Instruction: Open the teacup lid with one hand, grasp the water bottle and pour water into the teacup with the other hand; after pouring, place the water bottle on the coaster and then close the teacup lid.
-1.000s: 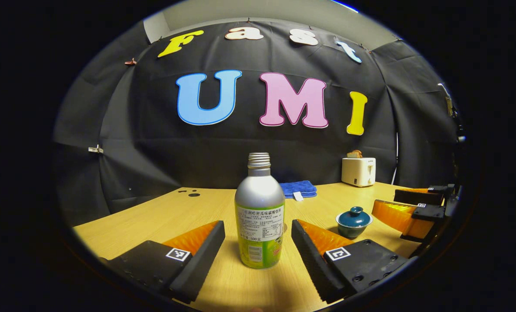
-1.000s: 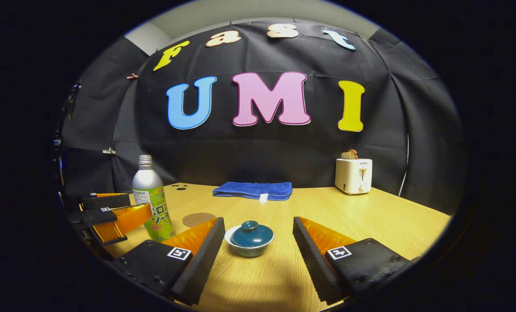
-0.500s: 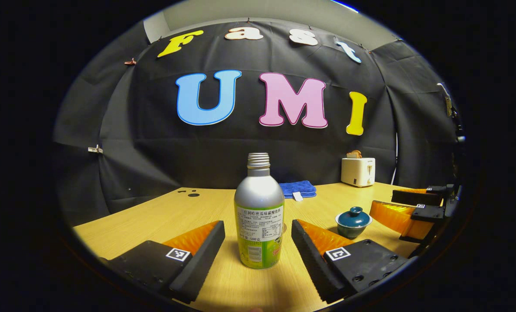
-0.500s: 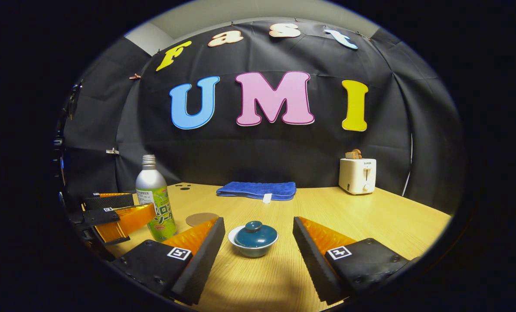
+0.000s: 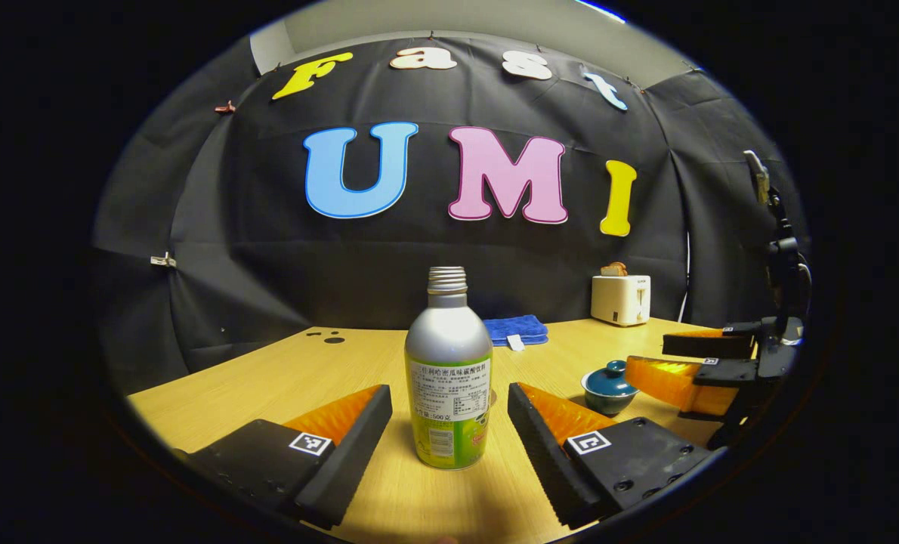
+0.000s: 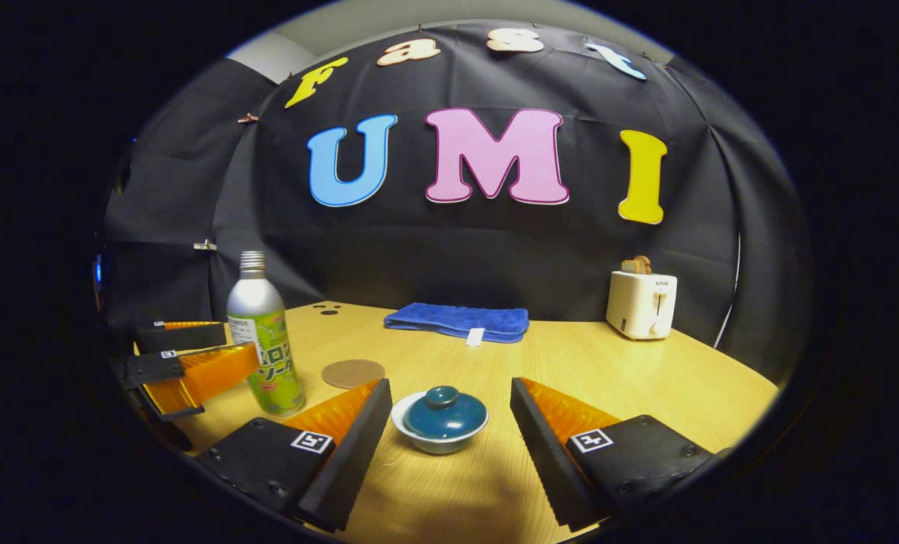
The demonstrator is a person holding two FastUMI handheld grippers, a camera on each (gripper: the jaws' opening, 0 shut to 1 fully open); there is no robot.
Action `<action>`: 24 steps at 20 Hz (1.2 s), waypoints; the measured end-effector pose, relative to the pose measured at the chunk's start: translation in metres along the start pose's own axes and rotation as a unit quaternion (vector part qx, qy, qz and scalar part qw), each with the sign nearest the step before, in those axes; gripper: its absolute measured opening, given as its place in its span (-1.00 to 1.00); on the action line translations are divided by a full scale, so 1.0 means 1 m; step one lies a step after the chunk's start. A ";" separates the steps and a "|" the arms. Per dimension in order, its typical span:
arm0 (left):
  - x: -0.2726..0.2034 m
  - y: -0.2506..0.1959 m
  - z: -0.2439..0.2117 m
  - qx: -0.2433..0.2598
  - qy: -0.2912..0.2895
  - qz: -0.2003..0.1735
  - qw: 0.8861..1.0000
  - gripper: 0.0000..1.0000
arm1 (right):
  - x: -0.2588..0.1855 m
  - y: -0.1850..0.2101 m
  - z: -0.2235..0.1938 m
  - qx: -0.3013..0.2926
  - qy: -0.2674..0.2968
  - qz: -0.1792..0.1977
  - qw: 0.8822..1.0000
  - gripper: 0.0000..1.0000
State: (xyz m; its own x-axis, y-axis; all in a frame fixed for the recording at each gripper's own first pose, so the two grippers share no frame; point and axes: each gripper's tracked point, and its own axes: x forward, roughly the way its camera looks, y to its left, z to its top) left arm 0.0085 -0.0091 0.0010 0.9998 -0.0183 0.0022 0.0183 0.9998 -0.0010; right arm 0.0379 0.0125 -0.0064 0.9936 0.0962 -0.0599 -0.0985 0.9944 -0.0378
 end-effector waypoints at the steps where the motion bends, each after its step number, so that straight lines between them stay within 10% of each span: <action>1: 0.000 0.000 0.001 0.000 0.000 0.000 1.000 0.94 | 0.005 0.000 -0.001 -0.006 0.003 0.001 1.000 0.96; 22: 0.000 -0.004 -0.002 0.000 -0.001 -0.011 1.000 0.94 | 0.050 0.018 -0.025 -0.117 0.077 0.040 0.989 0.18; 24: 0.000 -0.005 -0.001 0.000 -0.001 -0.011 1.000 0.94 | 0.052 0.018 -0.026 -0.117 0.078 0.039 0.989 -0.21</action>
State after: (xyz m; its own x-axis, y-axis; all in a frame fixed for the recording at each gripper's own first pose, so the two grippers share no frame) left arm 0.0086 -0.0137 0.0000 0.9992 -0.0394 0.0039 0.0394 0.9992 -0.0010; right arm 0.0860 0.0338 -0.0363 0.9635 0.1472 -0.2234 -0.2035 0.9453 -0.2549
